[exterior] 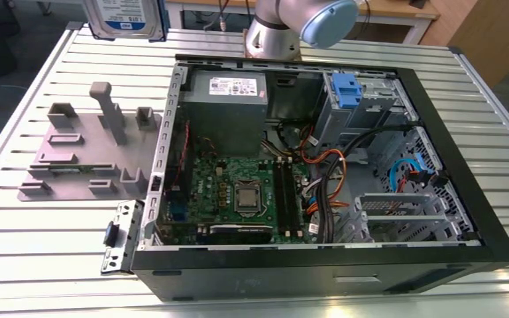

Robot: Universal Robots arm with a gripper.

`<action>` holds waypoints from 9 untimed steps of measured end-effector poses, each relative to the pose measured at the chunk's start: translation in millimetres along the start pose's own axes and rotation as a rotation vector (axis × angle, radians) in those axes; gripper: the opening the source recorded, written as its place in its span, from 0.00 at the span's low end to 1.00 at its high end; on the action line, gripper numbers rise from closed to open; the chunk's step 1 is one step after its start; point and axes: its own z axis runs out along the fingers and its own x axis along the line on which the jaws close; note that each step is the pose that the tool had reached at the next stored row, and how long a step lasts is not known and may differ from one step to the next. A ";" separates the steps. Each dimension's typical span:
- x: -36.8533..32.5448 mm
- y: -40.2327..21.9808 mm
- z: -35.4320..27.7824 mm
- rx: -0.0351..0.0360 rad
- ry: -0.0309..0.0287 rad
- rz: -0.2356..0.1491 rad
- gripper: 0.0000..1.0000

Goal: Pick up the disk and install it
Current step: 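Pick up the disk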

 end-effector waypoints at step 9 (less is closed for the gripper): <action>0.1 -5.2 0.0 0.0000 0.0000 0.000 0.36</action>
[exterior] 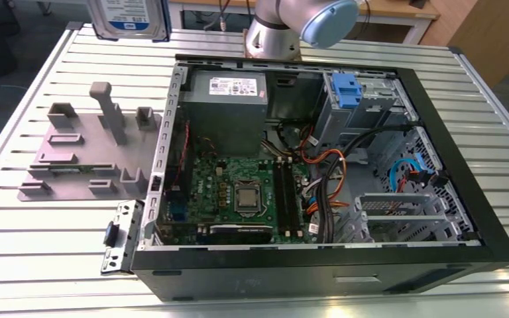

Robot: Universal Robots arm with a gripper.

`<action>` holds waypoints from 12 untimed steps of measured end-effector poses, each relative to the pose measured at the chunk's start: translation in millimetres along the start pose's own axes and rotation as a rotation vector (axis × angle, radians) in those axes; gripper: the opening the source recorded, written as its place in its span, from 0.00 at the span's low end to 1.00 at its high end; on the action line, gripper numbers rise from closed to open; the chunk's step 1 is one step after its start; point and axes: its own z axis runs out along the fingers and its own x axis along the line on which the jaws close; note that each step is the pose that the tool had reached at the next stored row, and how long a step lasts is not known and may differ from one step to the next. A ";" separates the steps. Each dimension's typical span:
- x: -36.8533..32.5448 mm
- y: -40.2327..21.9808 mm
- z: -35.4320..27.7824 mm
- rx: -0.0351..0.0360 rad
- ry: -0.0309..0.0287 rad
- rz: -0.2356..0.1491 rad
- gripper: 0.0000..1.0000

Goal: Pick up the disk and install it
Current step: 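Pick up the disk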

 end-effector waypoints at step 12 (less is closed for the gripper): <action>0.1 -6.8 -0.1 -0.0001 0.0001 0.000 0.36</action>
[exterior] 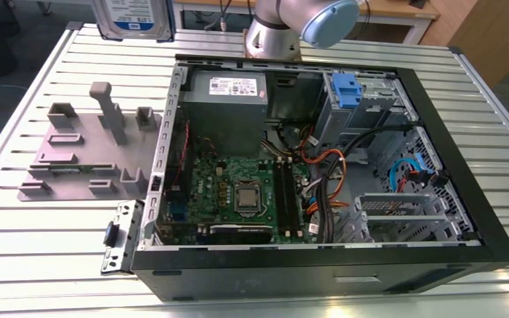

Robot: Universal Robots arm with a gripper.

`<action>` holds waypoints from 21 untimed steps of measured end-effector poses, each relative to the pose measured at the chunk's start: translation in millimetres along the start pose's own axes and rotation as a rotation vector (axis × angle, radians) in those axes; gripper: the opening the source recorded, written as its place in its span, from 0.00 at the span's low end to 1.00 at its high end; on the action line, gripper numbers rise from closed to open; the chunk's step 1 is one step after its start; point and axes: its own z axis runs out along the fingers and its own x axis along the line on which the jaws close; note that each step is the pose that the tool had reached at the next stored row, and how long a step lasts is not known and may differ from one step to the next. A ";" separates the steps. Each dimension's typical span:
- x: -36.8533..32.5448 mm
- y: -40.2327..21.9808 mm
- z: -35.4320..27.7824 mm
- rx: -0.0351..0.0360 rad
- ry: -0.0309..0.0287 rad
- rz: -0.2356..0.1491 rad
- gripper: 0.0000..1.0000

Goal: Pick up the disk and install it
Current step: 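Pick up the disk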

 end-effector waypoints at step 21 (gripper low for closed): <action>0.2 -11.9 0.0 0.0000 0.0000 0.000 0.36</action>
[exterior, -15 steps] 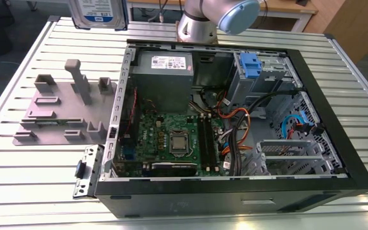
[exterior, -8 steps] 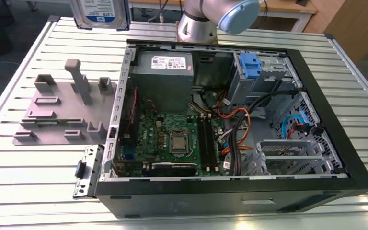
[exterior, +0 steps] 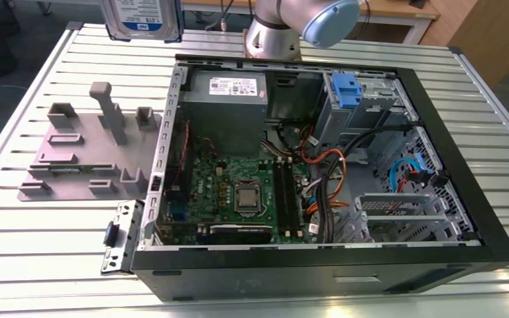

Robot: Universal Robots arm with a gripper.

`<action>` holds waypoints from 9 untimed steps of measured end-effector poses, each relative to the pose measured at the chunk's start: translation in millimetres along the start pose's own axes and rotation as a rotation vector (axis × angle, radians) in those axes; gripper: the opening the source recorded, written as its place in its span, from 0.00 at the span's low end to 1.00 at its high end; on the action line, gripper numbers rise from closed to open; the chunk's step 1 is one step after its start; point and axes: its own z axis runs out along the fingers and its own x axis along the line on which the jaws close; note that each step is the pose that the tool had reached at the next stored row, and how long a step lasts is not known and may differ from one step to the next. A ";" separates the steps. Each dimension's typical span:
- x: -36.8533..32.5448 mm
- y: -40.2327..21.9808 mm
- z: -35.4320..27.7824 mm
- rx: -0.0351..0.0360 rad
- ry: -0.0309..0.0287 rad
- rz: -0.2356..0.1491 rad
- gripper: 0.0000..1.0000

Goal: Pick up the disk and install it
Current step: 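Pick up the disk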

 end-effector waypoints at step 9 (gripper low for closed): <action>0.1 -6.0 0.0 0.0000 0.0000 0.000 0.36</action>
